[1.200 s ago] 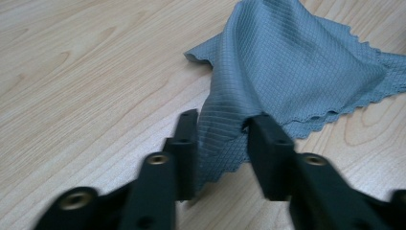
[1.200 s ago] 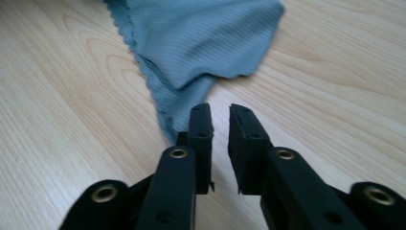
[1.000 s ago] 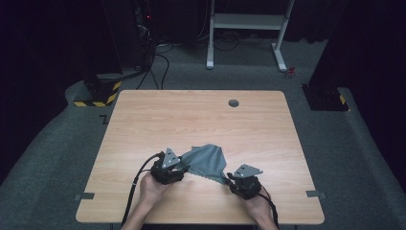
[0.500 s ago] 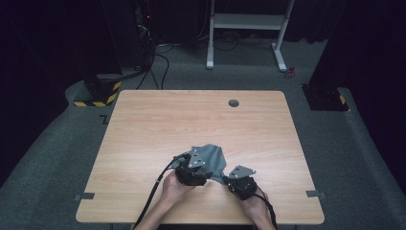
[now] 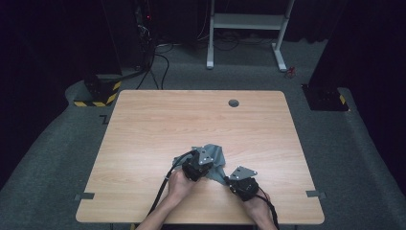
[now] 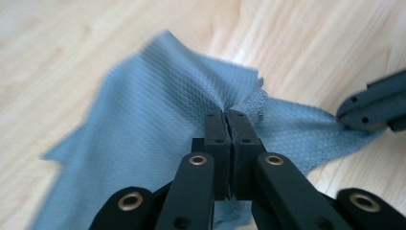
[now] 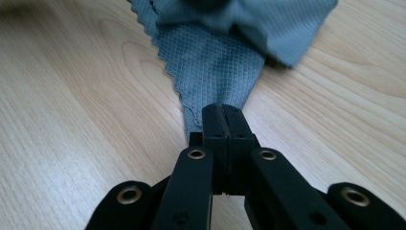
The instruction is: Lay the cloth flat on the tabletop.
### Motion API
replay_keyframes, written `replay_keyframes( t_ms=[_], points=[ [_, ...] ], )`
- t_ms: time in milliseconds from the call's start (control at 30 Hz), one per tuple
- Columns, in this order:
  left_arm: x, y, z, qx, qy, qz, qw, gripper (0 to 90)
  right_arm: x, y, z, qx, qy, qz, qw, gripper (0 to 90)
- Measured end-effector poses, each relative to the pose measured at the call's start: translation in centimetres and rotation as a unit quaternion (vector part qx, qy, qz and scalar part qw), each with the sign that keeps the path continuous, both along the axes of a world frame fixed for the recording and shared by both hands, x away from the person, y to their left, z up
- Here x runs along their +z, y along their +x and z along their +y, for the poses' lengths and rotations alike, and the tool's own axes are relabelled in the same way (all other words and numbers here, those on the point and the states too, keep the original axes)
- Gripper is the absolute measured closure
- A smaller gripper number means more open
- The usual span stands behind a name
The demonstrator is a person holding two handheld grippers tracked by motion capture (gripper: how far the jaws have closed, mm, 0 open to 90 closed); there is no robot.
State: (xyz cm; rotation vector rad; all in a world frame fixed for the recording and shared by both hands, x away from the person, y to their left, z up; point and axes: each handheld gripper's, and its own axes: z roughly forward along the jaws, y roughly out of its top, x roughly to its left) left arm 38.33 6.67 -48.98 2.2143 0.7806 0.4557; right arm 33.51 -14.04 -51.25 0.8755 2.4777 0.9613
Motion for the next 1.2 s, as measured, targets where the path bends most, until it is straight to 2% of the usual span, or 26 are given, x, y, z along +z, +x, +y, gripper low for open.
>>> replay_keyframes(
  t_ms=[67, 100, 233, 267, 300, 333, 367, 567, 667, 700, 733, 767, 833, 900, 933, 1067, 1100, 1133, 1167, 1200],
  points=[
    [0.8, 0.4, 1.0, 0.015, -0.014, -0.003, 0.9998, 88.4, 0.1, -0.1, -0.4, -0.002, -0.003, -0.004, 1.0, 89.8],
    [0.8, 0.4, 1.0, 0.015, -0.014, -0.003, 0.9998, 88.4, 0.1, -0.2, -0.6, 0.0, -0.005, -0.007, 1.0, 89.8],
    [1.6, 1.4, 3.7, 0.057, -0.037, 0.003, 0.9977, 88.4, 0.2, -0.7, -1.6, -0.004, -0.009, -0.009, 0.9999, 89.9],
    [1.6, 1.7, 4.7, 0.075, -0.039, 0.005, 0.9964, 88.4, 0.3, -0.9, -2.2, -0.005, -0.014, -0.014, 0.9998, 89.8],
    [1.6, 1.7, 4.7, 0.075, -0.039, 0.005, 0.9964, 88.4, 0.3, -1.0, -2.5, -0.005, -0.017, -0.016, 0.9997, 89.9],
    [1.4, 2.1, 5.7, 0.093, -0.039, 0.01, 0.9949, 88.4, 0.3, -1.2, -2.7, -0.008, -0.019, -0.016, 0.9997, 89.9],
    [1.4, 2.1, 5.7, 0.093, -0.039, 0.01, 0.9949, 88.4, 0.3, -1.2, -2.7, -0.008, -0.019, -0.016, 0.9997, 89.9],
    [0.1, 2.8, 8.0, 0.13, -0.037, 0.035, 0.9902, 88.0, 0.3, -1.5, -3.8, -0.012, -0.025, -0.011, 0.9995, 89.4],
    [-0.7, 2.8, 8.3, 0.13, -0.032, 0.04, 0.9901, 84.5, 0.5, -1.3, -3.7, -0.007, -0.007, -0.006, 0.9999, 86.5],
    [-0.9, 2.6, 8.4, 0.119, -0.047, 0.037, 0.9911, 74.4, 0.9, -1.1, -3.5, -0.005, 0.017, -0.004, 0.9998, 81.4],
    [-0.9, 2.6, 8.4, 0.119, -0.047, 0.037, 0.9911, 69.0, 0.9, -1.1, -3.5, -0.005, 0.017, -0.004, 0.9998, 81.4],
    [-0.9, 2.4, 8.3, 0.113, -0.055, 0.034, 0.9915, 69.0, 1.0, -1.0, -3.4, -0.006, 0.024, -0.003, 0.9997, 80.6],
    [-0.5, 2.1, 7.9, 0.098, -0.065, 0.026, 0.9927, 56.8, 1.4, 0.0, -2.5, -0.011, 0.039, -0.006, 0.9992, 76.0],
    [-0.4, 2.0, 7.6, 0.092, -0.06, 0.024, 0.9937, 51.8, 1.4, 0.6, -2.1, -0.013, 0.043, -0.005, 0.999, 74.6],
    [-0.4, 2.0, 7.3, 0.085, -0.051, 0.022, 0.9948, 50.2, 1.3, 1.6, -1.3, -0.02, 0.046, 0.003, 0.9988, 72.1],
    [-0.9, 2.4, 6.1, 0.075, -0.034, 0.027, 0.9962, 48.6, 0.9, 2.6, -0.3, -0.024, 0.035, 0.008, 0.9991, 72.6],
    [-1.4, 2.7, 5.6, 0.076, -0.022, 0.03, 0.9964, 49.9, 0.6, 3.2, 0.2, -0.024, 0.029, 0.016, 0.9992, 79.7],
    [-1.4, 2.7, 5.6, 0.076, -0.022, 0.03, 0.9964, 53.9, 0.6, 3.2, 0.2, -0.024, 0.029, 0.016, 0.9992, 79.7],
    [-1.8, 2.9, 5.2, 0.076, -0.006, 0.034, 0.9965, 60.1, 0.4, 3.4, 0.4, -0.02, 0.022, 0.019, 0.9994, 88.6],
    [-1.8, 2.9, 5.2, 0.076, -0.006, 0.034, 0.9965, 66.1, 0.4, 3.4, 0.4, -0.02, 0.022, 0.019, 0.9994, 88.6]
  ],
)
